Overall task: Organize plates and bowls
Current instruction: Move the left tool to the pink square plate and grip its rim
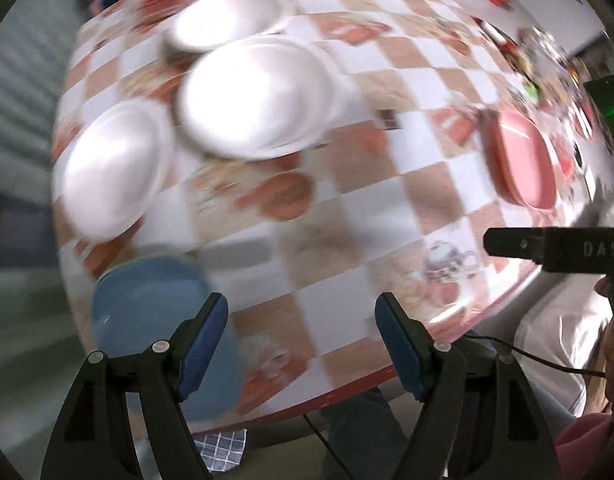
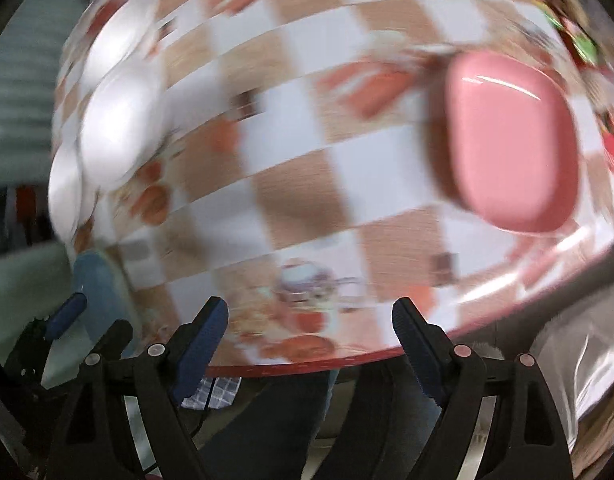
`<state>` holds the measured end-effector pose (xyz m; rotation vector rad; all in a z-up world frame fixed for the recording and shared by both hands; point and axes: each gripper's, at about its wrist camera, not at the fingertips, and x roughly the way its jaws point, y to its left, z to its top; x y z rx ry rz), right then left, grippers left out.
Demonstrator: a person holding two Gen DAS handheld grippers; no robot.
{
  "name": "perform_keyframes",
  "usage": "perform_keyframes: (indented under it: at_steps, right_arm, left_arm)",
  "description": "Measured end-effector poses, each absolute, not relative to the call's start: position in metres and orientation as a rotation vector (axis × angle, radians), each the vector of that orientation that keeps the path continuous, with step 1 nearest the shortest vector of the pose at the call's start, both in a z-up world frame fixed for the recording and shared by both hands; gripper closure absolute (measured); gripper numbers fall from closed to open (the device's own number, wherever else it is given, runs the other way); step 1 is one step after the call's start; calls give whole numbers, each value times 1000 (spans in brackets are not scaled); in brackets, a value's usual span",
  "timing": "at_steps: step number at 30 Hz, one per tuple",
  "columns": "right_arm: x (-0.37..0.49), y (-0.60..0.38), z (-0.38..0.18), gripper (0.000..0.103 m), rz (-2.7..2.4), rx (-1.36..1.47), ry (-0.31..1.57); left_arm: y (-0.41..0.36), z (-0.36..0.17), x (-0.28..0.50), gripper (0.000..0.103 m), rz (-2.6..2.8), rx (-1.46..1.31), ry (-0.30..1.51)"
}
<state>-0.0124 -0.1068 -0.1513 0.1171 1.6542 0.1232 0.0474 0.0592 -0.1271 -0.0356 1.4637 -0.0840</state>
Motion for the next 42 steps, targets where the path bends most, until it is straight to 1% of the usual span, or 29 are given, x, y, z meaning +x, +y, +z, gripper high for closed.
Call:
perform_keyframes:
  at_steps: [2, 7, 8, 9, 10, 19, 29, 40, 42]
  right_arm:
    - [-12, -134, -147, 18, 78, 157, 1654]
    - [-11, -203, -159, 18, -56, 235, 1662]
    - [-13, -211, -159, 16, -71, 243, 1663]
    - [-13, -219, -160, 1, -86, 254, 1665]
    - [-11, -230, -161, 0, -101, 265, 1663]
    - [19, -296, -163, 0, -169, 265, 1645]
    - [48, -325, -176, 0, -178, 232, 1649]
    - [76, -320, -201, 0, -108, 124, 1655]
    - [77, -316, -204, 0, -102, 83, 1654]
  left_arm:
    - [39, -127, 59, 24, -122, -9, 1473]
    - [-8, -128, 80, 24, -186, 41, 1474]
    - [-20, -128, 87, 24, -201, 48, 1474]
    - [-27, -127, 90, 24, -210, 51, 1475]
    - [-35, -127, 93, 24, -219, 54, 1478]
    - [-114, -140, 136, 24, -278, 106, 1498]
    - [-161, -165, 173, 24, -247, 108, 1527]
    - [-173, -200, 197, 24, -165, 79, 1553]
    - [-174, -201, 198, 22, -158, 82, 1536]
